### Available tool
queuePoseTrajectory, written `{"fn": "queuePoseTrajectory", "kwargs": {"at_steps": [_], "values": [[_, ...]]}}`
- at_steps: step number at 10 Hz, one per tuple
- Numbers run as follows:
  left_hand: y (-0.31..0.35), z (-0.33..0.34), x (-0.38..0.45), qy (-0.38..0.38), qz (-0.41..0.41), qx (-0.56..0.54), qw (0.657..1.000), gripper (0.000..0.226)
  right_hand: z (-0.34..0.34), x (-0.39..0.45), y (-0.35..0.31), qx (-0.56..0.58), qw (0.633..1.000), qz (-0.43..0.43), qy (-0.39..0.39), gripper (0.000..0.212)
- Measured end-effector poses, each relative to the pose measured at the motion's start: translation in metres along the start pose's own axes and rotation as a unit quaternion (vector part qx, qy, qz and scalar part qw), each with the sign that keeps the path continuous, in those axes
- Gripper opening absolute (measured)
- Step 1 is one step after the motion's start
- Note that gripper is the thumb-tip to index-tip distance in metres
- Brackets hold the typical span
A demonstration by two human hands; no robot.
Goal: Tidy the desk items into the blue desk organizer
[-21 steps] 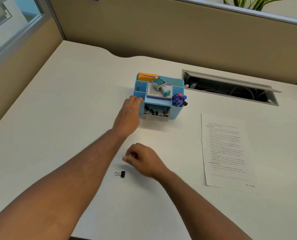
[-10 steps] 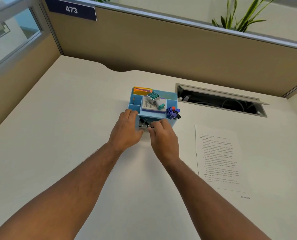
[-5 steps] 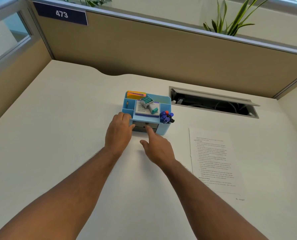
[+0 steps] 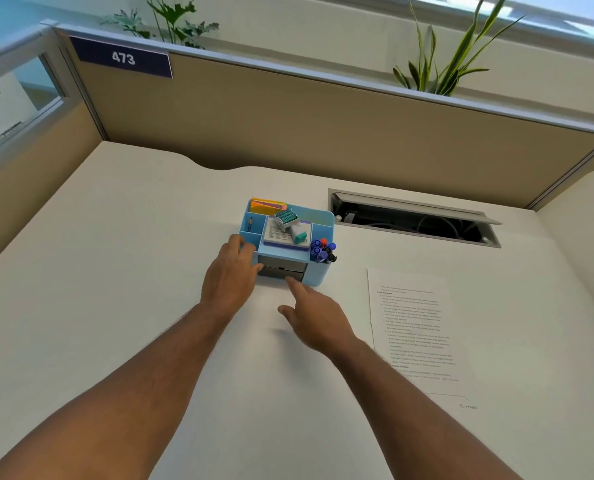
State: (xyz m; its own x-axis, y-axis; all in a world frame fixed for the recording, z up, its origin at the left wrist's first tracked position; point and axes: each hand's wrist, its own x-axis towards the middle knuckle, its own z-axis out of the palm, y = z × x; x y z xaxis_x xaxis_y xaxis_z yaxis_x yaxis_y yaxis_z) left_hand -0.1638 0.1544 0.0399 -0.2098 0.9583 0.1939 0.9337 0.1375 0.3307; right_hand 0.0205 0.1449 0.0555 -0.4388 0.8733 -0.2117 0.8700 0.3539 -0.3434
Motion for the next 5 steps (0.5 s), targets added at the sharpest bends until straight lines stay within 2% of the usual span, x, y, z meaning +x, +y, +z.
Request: {"fn": "queuePoseTrajectory", "kwargs": {"at_steps": [2,3,5], "values": [[0.000,-0.006,-0.017,0.001,0.005,0.022,1.000,0.067,-0.008,-0.023,0.011,-0.034,0.999,-0.024,0.010,0.056],[0.007,-0.009,-0.027,0.034,0.012,0.029,0.999,0.066,-0.014,-0.034,0.015,-0.069,0.996,-0.040,0.032,0.050],[0.034,-0.031,-0.017,0.109,0.076,0.017,0.991,0.049,-0.052,-0.043,0.025,-0.097,0.980,-0.074,0.157,0.037]]}}
